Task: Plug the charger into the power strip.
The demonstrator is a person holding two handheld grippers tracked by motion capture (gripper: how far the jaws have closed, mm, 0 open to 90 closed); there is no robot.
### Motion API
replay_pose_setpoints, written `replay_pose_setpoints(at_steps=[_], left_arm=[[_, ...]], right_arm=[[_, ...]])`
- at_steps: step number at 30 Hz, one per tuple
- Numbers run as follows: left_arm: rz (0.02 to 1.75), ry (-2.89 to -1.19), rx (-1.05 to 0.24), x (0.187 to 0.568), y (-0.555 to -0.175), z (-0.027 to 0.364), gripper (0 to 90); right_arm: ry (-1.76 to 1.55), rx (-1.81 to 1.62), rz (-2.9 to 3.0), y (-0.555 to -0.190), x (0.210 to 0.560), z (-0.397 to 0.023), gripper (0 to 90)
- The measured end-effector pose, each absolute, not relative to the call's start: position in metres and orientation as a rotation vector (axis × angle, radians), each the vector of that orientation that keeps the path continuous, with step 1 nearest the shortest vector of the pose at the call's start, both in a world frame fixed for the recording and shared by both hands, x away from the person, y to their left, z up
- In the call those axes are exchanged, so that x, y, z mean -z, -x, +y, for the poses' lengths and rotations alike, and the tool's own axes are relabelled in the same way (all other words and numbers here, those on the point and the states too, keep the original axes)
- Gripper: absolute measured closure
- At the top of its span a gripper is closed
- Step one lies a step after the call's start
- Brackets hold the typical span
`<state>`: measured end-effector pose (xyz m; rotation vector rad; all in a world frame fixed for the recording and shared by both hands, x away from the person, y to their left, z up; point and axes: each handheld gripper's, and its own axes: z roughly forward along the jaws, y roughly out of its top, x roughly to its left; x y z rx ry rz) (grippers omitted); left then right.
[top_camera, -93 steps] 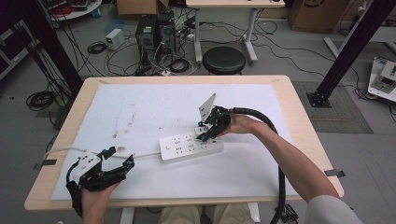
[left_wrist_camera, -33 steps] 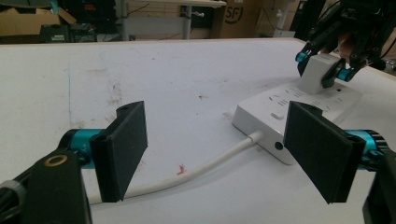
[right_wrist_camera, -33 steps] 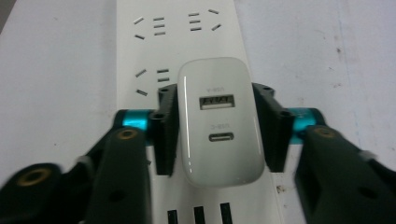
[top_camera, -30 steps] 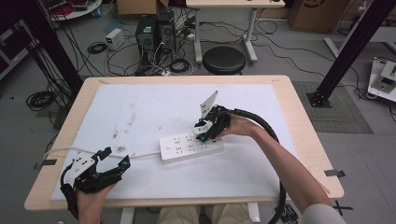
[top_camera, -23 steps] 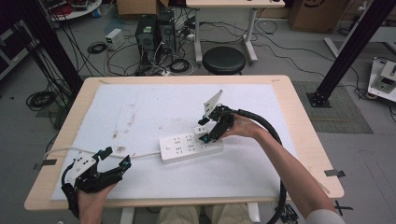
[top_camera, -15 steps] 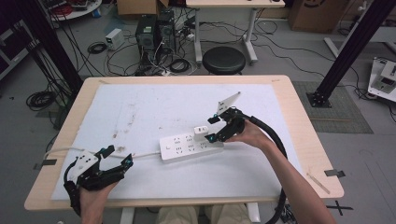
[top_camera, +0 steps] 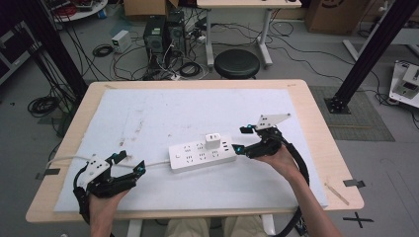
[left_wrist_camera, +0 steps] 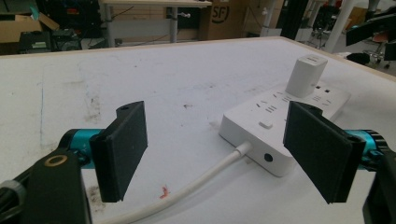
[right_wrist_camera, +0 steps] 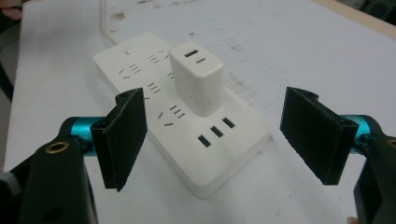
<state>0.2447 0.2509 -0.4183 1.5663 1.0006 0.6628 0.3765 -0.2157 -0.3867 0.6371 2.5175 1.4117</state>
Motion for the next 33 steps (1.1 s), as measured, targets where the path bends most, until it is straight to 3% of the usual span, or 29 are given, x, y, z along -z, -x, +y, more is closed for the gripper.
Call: replay_pose_setpoints(at_steps=[15, 33], left_arm=[[1.009, -1.566, -0.667, 0.418, -0.248, 0.250, 21.8], [0.999, -1.583, -0.656, 0.419, -0.257, 0.244, 21.8]], right_arm=[[-1.012, -1.435, 2.075, -0.313, 0.405, -0.260, 23.7], [-1.135, -1.434, 1.984, -0.289, 0.416, -0.284, 22.9]])
